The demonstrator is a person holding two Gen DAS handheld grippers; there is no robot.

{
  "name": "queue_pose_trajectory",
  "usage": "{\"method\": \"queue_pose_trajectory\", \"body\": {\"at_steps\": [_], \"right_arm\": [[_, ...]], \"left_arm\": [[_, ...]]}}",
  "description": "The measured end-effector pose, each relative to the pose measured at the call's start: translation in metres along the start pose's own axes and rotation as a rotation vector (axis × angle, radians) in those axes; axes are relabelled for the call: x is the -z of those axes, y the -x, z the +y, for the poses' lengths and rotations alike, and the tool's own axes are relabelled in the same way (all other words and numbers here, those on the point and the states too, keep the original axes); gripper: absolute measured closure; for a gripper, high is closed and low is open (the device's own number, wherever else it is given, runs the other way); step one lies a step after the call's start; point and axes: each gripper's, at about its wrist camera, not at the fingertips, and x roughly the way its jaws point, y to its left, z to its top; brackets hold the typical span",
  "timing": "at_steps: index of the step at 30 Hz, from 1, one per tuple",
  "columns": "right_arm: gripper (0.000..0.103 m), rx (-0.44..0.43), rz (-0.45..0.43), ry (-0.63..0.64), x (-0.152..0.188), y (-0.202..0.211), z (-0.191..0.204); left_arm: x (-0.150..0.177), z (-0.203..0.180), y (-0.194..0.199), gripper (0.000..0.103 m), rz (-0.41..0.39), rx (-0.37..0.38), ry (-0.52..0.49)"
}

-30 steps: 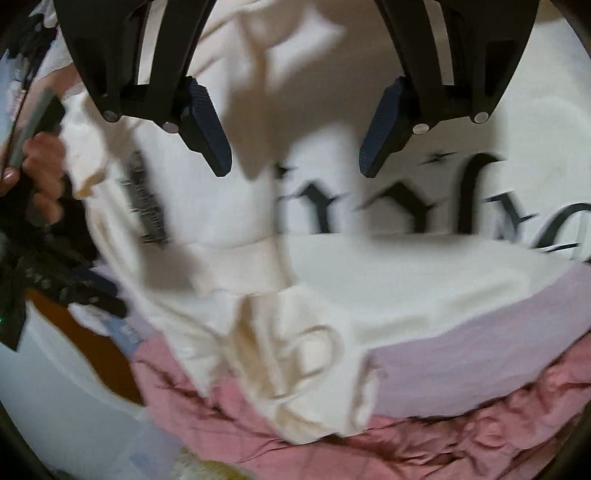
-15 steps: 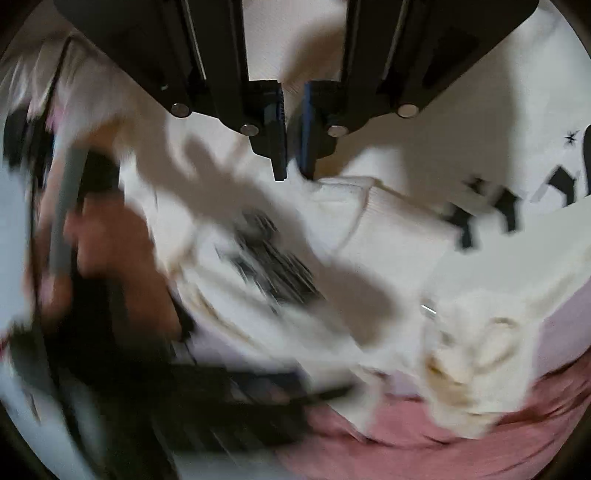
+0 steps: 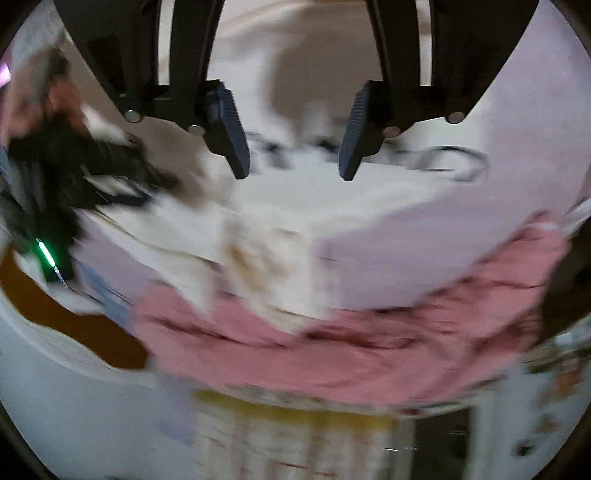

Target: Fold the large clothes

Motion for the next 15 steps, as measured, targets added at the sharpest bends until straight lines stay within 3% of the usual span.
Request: {"method": "queue_pose_trajectory", "body": {"at_steps": [4, 5, 6, 8, 9, 10, 12, 14, 15], "right_arm": [[0.044, 0.053, 0.073, 0.302, 0.006, -0.022, 0.068], [0.044, 0.090, 0.126, 0.361, 0.009, -0.035, 0.079], [0.044, 0.183, 0.157, 0.403, 0.011, -0.046, 0.085], [0.044, 0.361, 0.101, 0.467, 0.014, -0.050, 0.086], [0.055, 0.395, 0.072, 0.487, 0.016, -0.048, 0.085], [0.071, 0.390, 0.043, 0.497, 0.018, -0.044, 0.080], [0.093, 0.321, 0.031, 0.475, 0.024, -0.037, 0.061], [0.095, 0.327, 0.014, 0.412, 0.029, -0.027, 0.036], [0.095, 0.364, -0.042, 0.363, 0.033, -0.014, 0.017]], "left_arm": [[-0.001, 0.060, -0.014, 0.051, 0.016, -0.265, 0.108], [0.001, 0.074, -0.019, 0.051, 0.031, -0.301, 0.140], [0.002, 0.089, -0.024, 0.051, 0.045, -0.323, 0.183], [0.006, 0.113, -0.031, 0.051, 0.067, -0.338, 0.250], [0.010, 0.121, -0.031, 0.051, 0.076, -0.342, 0.270], [0.010, 0.126, -0.033, 0.051, 0.078, -0.344, 0.284], [0.014, 0.130, -0.026, 0.051, 0.065, -0.331, 0.301], [0.015, 0.127, -0.021, 0.047, 0.046, -0.301, 0.308], [0.015, 0.121, -0.017, 0.045, 0.037, -0.292, 0.311]]}}
